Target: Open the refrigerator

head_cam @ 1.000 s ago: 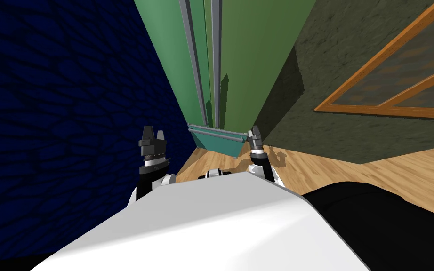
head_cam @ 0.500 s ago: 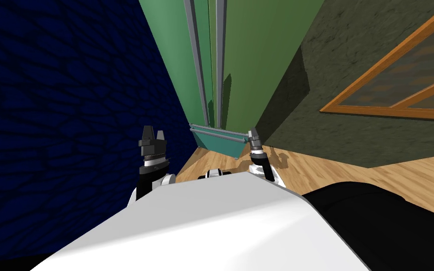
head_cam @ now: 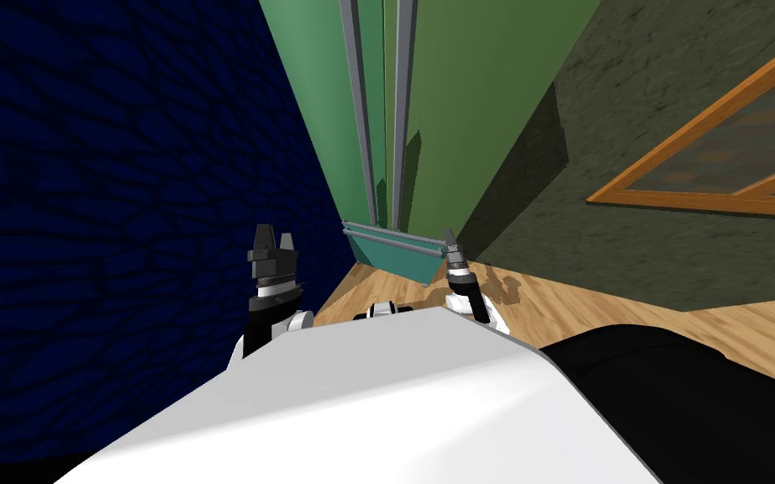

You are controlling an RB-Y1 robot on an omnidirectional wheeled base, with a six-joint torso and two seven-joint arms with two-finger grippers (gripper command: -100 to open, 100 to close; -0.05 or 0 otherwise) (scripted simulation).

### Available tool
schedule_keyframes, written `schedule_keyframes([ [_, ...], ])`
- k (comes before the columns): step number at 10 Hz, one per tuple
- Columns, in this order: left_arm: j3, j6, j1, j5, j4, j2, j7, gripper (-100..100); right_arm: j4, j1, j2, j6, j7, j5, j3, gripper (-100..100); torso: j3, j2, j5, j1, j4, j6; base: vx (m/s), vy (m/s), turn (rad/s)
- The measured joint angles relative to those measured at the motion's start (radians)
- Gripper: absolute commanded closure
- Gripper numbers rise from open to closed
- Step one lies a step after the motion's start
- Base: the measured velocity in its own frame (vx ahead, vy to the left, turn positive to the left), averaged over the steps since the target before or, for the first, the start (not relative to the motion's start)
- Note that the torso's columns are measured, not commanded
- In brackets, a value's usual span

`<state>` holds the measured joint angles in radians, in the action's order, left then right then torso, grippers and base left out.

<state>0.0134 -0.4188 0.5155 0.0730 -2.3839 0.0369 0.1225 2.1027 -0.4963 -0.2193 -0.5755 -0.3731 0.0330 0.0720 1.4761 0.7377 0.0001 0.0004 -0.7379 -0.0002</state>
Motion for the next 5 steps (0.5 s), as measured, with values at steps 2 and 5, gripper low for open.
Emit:
schedule_keyframes([
  [2, 0.0, 0.0, 0.0, 0.0, 0.0, 0.0, 0.0, 0, -0.01, 0.003, -0.005, -0.011, -0.05, -0.001, 0.0, -100, -0.001, 0.001, 0.0, -0.001, 0.0, 0.0, 0.015, 0.006, 0.041],
  [5, 0.0, 0.0, 0.0, 0.0, 0.0, 0.0, 0.0, 0, -0.045, 0.01, -0.021, -0.041, -0.135, -0.003, 0.002, -100, 0.0, -0.001, 0.0, 0.0, 0.0, 0.0, 0.033, 0.018, 0.059],
])
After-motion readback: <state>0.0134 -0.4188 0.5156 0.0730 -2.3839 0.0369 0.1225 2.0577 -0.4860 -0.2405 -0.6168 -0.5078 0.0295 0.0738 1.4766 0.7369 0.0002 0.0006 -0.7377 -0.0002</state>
